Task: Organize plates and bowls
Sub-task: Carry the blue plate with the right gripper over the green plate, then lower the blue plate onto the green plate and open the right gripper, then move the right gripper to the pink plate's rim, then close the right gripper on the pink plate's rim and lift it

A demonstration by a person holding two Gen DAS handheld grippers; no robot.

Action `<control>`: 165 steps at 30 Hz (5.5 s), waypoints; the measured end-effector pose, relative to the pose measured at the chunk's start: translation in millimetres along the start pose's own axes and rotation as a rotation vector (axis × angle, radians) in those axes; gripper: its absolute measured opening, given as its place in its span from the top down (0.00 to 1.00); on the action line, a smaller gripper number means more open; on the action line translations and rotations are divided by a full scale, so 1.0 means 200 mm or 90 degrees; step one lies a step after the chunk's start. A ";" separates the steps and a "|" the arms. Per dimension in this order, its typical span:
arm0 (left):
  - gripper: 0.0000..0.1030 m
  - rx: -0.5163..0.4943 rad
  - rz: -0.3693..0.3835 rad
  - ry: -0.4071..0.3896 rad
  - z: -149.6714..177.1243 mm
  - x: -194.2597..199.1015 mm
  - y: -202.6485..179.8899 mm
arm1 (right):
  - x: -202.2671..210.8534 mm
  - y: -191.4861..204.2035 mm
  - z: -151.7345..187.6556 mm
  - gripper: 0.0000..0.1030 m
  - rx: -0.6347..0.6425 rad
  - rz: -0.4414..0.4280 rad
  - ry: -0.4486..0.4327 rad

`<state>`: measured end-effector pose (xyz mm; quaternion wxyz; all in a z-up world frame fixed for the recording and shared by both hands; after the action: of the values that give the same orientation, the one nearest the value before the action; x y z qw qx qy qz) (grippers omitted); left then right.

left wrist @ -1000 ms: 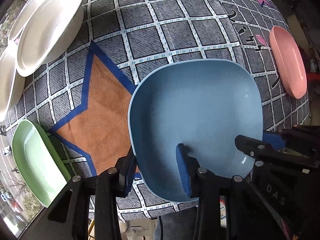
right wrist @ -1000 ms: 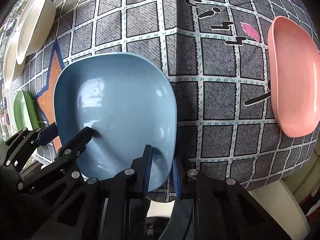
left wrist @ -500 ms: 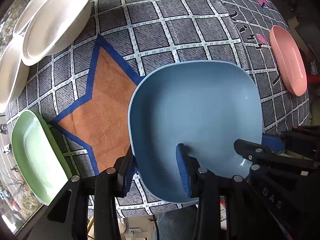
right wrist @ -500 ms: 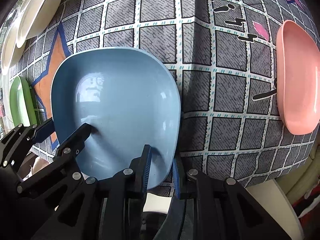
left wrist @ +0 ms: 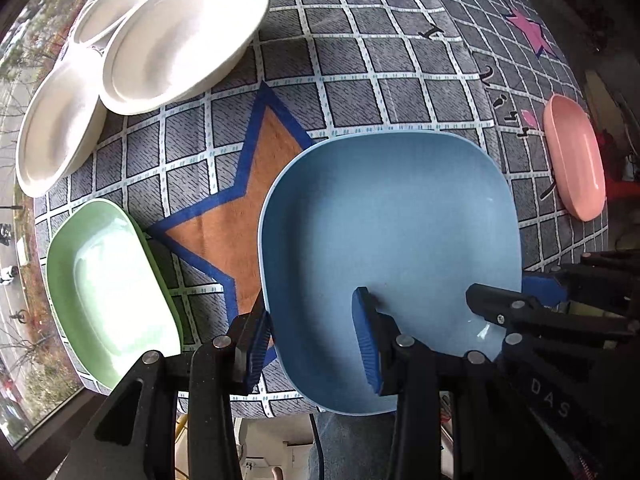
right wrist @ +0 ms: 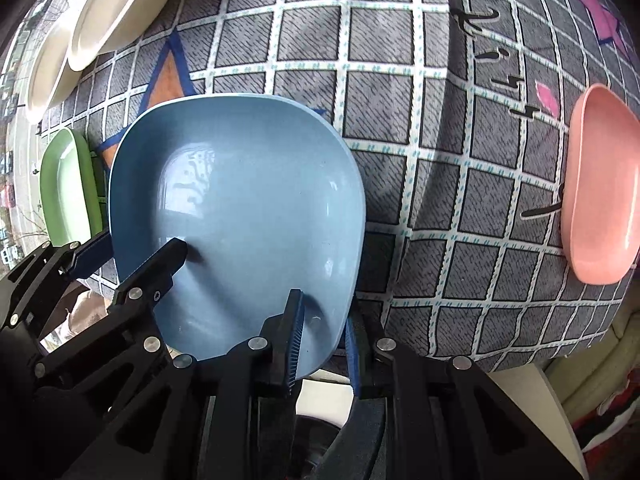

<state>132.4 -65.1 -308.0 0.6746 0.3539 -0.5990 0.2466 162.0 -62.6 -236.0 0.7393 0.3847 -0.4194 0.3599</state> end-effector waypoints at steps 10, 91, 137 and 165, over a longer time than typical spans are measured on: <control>0.59 0.059 0.002 -0.032 0.03 0.08 0.20 | 0.04 0.24 -0.11 0.80 0.060 0.014 -0.025; 0.23 0.213 -0.030 -0.060 0.25 0.09 1.01 | -0.41 0.80 -0.17 0.24 -0.038 -0.031 -0.010; 0.22 -0.090 -0.038 -0.042 -0.14 0.25 0.21 | 0.14 -1.00 0.34 0.24 -0.226 -0.069 -0.228; 0.22 -0.078 0.007 0.049 -0.35 0.04 -0.74 | 0.12 -2.44 0.99 0.24 -0.157 -0.003 -0.202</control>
<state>290.0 -104.7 -330.1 0.7165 0.2989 -0.5884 0.2263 519.6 -447.3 -275.6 0.7062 0.3440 -0.5710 0.2386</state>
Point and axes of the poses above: each gripper's, at about its wrist camera, not at the fingertips, and x roughly against the way its jaws point, y to its left, z to its underside, the point moved 10 cm from there along -x, roughly the way its jaws point, and after that the axes turned 13 degrees about -z, right-handed, at the moved point
